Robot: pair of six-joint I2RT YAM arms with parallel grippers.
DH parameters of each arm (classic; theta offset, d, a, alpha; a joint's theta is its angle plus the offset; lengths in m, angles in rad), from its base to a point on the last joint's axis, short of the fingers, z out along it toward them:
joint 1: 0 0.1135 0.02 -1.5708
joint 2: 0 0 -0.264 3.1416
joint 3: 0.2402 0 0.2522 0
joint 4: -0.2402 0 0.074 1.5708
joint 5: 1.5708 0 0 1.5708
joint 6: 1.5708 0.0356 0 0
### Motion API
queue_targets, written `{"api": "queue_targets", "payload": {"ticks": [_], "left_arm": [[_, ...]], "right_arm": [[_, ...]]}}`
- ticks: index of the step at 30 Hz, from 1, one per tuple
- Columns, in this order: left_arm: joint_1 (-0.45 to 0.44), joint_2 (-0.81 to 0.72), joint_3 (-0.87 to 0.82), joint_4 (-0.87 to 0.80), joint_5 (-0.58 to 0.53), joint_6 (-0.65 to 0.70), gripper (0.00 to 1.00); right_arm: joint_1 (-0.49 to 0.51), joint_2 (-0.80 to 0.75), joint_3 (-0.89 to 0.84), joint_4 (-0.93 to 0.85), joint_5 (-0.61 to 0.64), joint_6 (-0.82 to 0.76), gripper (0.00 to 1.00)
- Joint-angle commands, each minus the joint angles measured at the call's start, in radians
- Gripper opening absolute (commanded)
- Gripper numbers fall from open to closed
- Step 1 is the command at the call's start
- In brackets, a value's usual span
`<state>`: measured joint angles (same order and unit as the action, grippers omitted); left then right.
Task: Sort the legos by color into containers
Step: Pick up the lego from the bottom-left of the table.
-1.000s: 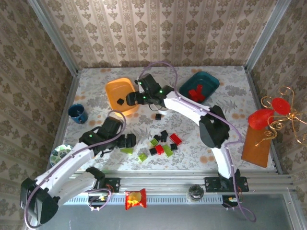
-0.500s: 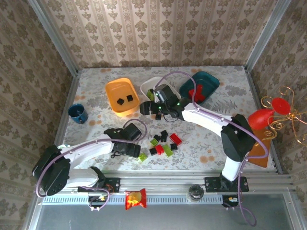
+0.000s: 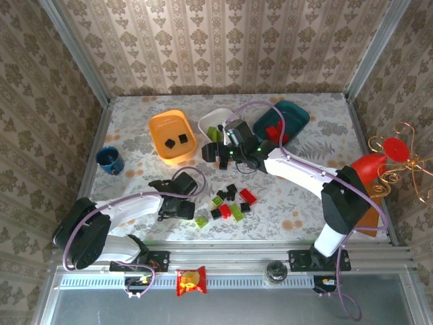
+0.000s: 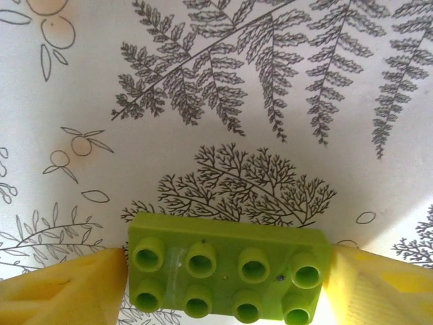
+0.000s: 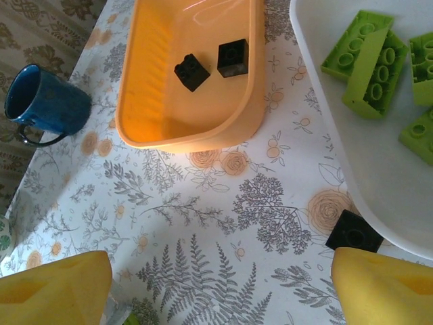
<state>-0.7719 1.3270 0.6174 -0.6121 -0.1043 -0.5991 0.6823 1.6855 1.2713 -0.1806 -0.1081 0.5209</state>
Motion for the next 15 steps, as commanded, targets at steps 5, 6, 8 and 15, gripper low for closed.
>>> {"api": "queue_targets", "payload": {"ticks": [5, 6, 8, 15], "left_arm": [[0.005, 0.056, -0.009, 0.024, 0.026, 0.03, 0.69], [0.005, 0.061, -0.006, 0.024, 0.028, 0.032, 0.66], [0.005, 0.061, -0.005, 0.025, 0.031, 0.034, 0.62], [0.003, -0.025, 0.025, 0.01, 0.043, 0.031, 0.54]], "right_arm": [[-0.018, -0.051, -0.019, 0.017, 0.034, 0.008, 0.86], [-0.019, -0.055, -0.024, 0.019, 0.036, 0.01, 0.86], [-0.019, -0.061, -0.027, 0.02, 0.033, 0.011, 0.86], [-0.026, -0.096, -0.058, 0.016, 0.048, 0.017, 0.86]]}}
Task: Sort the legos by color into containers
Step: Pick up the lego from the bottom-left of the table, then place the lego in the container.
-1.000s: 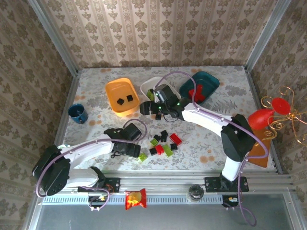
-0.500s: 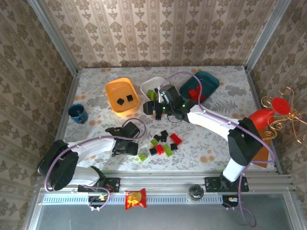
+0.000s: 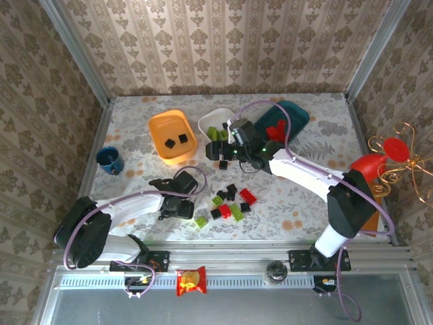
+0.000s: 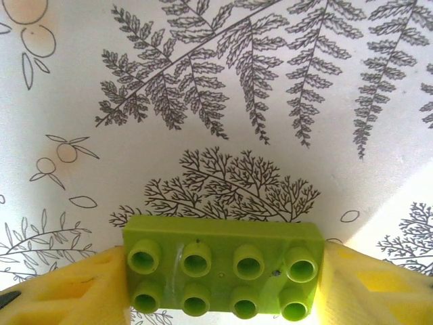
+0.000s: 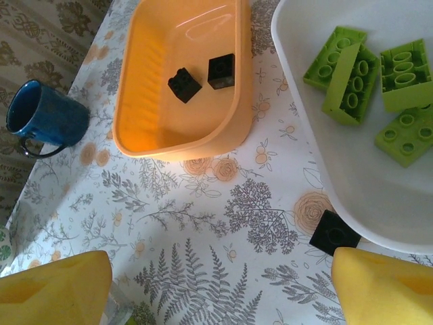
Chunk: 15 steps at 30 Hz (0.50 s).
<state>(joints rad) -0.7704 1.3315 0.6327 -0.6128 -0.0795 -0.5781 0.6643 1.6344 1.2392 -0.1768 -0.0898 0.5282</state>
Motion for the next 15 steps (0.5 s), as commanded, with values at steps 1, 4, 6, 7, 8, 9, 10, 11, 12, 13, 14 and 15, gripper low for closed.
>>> {"api": "queue_targets", "payload": {"ticks": [1, 4, 6, 7, 8, 9, 10, 11, 12, 13, 14, 15], "left_arm": [[0.0, -0.043, 0.025, 0.004, 0.018, 0.011, 0.54], [0.0, -0.085, 0.103, -0.021, 0.012, 0.023, 0.54], [0.002, -0.096, 0.173, -0.031, 0.001, 0.043, 0.54], [0.006, -0.091, 0.212, -0.03, -0.004, 0.058, 0.54], [0.014, -0.079, 0.261, -0.022, -0.005, 0.076, 0.54], [0.022, -0.064, 0.297, -0.008, -0.002, 0.093, 0.54], [0.037, -0.039, 0.341, 0.014, 0.007, 0.109, 0.54], [0.053, -0.007, 0.388, 0.037, 0.023, 0.127, 0.54], [0.071, 0.031, 0.439, 0.061, 0.042, 0.138, 0.54], [0.081, 0.066, 0.486, 0.084, 0.053, 0.15, 0.53], [0.088, 0.11, 0.543, 0.109, 0.056, 0.168, 0.53], [0.093, 0.158, 0.602, 0.13, 0.056, 0.183, 0.54]], "right_arm": [[-0.009, -0.056, -0.035, 0.013, 0.031, 0.012, 0.86], [-0.014, -0.098, -0.077, 0.013, 0.043, 0.016, 0.86], [-0.02, -0.134, -0.115, 0.011, 0.06, 0.026, 0.86], [-0.024, -0.157, -0.14, 0.011, 0.07, 0.032, 0.86], [-0.03, -0.182, -0.164, 0.013, 0.083, 0.039, 0.86], [-0.036, -0.204, -0.186, 0.013, 0.092, 0.044, 0.86], [-0.041, -0.23, -0.21, 0.01, 0.104, 0.052, 0.86], [-0.048, -0.253, -0.232, 0.007, 0.116, 0.059, 0.86], [-0.054, -0.29, -0.253, 0.002, 0.125, 0.065, 0.86], [-0.058, -0.308, -0.268, -0.004, 0.132, 0.07, 0.86], [-0.061, -0.327, -0.283, -0.012, 0.139, 0.073, 0.86], [-0.063, -0.342, -0.294, -0.02, 0.143, 0.074, 0.86]]}}
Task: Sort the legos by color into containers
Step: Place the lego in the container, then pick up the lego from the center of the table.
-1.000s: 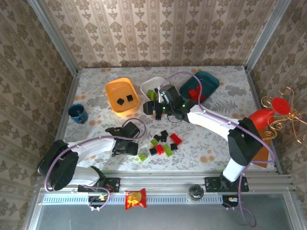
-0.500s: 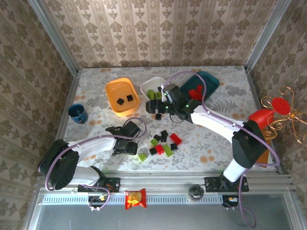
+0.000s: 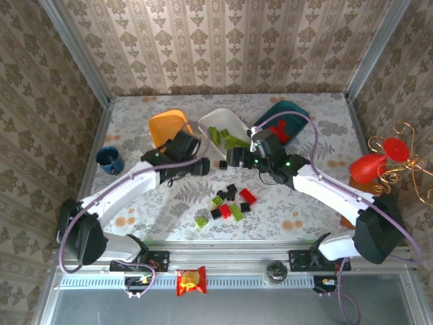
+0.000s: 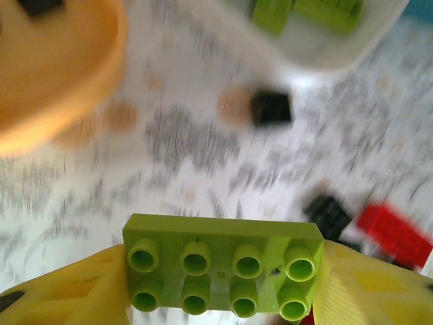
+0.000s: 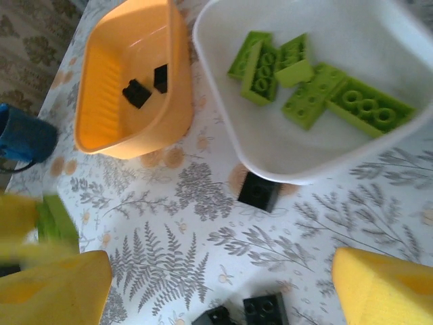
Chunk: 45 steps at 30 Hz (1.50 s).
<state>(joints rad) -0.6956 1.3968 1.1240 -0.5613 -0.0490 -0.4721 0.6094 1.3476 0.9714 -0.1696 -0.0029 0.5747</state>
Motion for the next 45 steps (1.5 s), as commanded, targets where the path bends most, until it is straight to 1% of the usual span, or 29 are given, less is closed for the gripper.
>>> {"api": "queue_targets", "payload": {"ticks": [1, 6, 9, 13, 16, 19, 23, 26, 28, 32, 35, 37, 39, 42, 45], "left_arm": [[0.025, 0.141, 0.166, 0.089, 0.035, 0.09, 0.54], [0.06, 0.429, 0.467, 0.076, 0.081, 0.128, 0.53], [0.082, 0.569, 0.599, 0.041, 0.107, 0.127, 0.53], [0.088, 0.7, 0.728, 0.005, 0.125, 0.125, 0.54], [0.09, 0.765, 0.805, -0.034, 0.133, 0.12, 0.61], [0.094, 0.769, 0.836, -0.029, 0.162, 0.099, 0.7], [0.094, 0.691, 0.828, 0.007, 0.21, 0.075, 0.78], [0.086, 0.582, 0.75, 0.073, 0.242, 0.054, 0.85], [0.078, 0.507, 0.672, 0.124, 0.254, 0.038, 0.89], [0.058, 0.284, 0.438, 0.233, 0.248, 0.019, 0.93], [0.053, 0.122, 0.245, 0.284, 0.222, 0.004, 0.95], [0.044, 0.021, 0.117, 0.292, 0.184, 0.002, 0.98], [0.028, -0.089, -0.011, 0.287, 0.123, 0.008, 1.0], [0.011, -0.24, -0.191, 0.291, 0.055, -0.01, 1.0], [0.009, -0.359, -0.321, 0.28, 0.032, -0.049, 1.0]], "right_arm": [[-0.008, -0.068, -0.034, -0.036, 0.059, 0.028, 0.86], [-0.008, -0.114, -0.074, -0.076, 0.072, 0.039, 0.86], [-0.008, -0.137, -0.095, -0.09, 0.069, 0.045, 0.86], [-0.006, -0.143, -0.109, -0.113, 0.049, 0.048, 0.86], [-0.003, -0.138, -0.117, -0.136, 0.019, 0.052, 0.86], [0.008, -0.113, -0.124, -0.172, 0.0, 0.054, 0.86], [0.023, -0.049, -0.137, -0.198, -0.014, 0.055, 0.86], [0.041, 0.015, -0.125, -0.177, -0.022, 0.054, 0.86], [0.06, 0.073, -0.103, -0.164, -0.003, 0.055, 0.87], [0.09, 0.172, -0.044, -0.149, 0.038, 0.036, 0.86], [0.097, 0.236, -0.011, -0.143, 0.046, 0.017, 0.81], [0.103, 0.267, 0.01, -0.131, 0.058, 0.011, 0.81], [0.113, 0.296, 0.033, -0.099, 0.078, 0.019, 0.83], [0.142, 0.335, 0.052, -0.031, 0.156, 0.051, 0.85], [0.159, 0.392, 0.077, 0.024, 0.234, 0.1, 0.85]]}}
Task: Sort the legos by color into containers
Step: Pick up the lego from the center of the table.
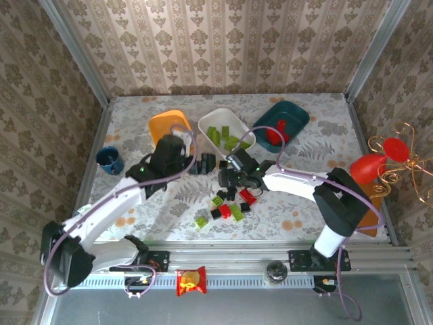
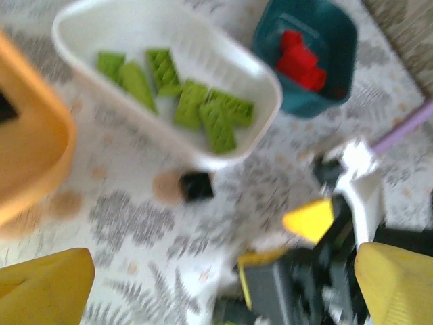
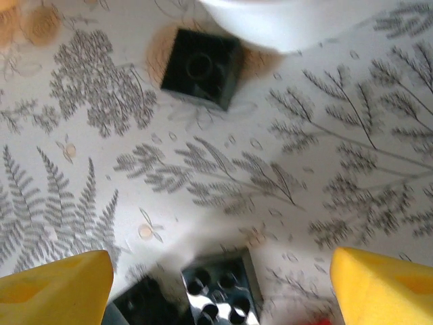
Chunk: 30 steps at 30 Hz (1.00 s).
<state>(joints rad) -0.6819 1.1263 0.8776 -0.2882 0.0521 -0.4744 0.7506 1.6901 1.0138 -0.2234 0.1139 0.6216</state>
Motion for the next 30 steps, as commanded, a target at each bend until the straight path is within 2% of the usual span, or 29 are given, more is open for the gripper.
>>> {"api": "queue_targets", "payload": {"ticks": [1, 5, 10, 18, 24, 27, 30], "left_arm": [[-0.005, -0.118, -0.101, -0.001, -0.074, -0.054, 1.0], [-0.008, -0.223, -0.174, -0.046, -0.093, -0.073, 1.0], [-0.007, -0.297, -0.224, -0.082, -0.107, -0.082, 1.0], [0.001, -0.324, -0.241, -0.094, -0.1, -0.083, 1.0], [0.007, -0.345, -0.247, -0.098, -0.091, -0.084, 1.0], [0.01, -0.353, -0.249, -0.101, -0.089, -0.083, 1.0], [0.013, -0.356, -0.249, -0.106, -0.086, -0.081, 1.0]], "right_arm": [[0.022, 0.068, 0.042, 0.089, 0.14, 0.074, 0.84], [0.026, 0.13, 0.068, 0.123, 0.201, 0.147, 0.81], [0.033, 0.194, 0.116, 0.15, 0.212, 0.145, 0.79], [0.033, 0.307, 0.257, 0.054, 0.244, 0.153, 0.67], [0.033, 0.36, 0.317, -0.03, 0.298, 0.193, 0.61], [0.033, 0.378, 0.328, -0.024, 0.302, 0.189, 0.58], [0.033, 0.388, 0.333, -0.011, 0.304, 0.171, 0.5]]}}
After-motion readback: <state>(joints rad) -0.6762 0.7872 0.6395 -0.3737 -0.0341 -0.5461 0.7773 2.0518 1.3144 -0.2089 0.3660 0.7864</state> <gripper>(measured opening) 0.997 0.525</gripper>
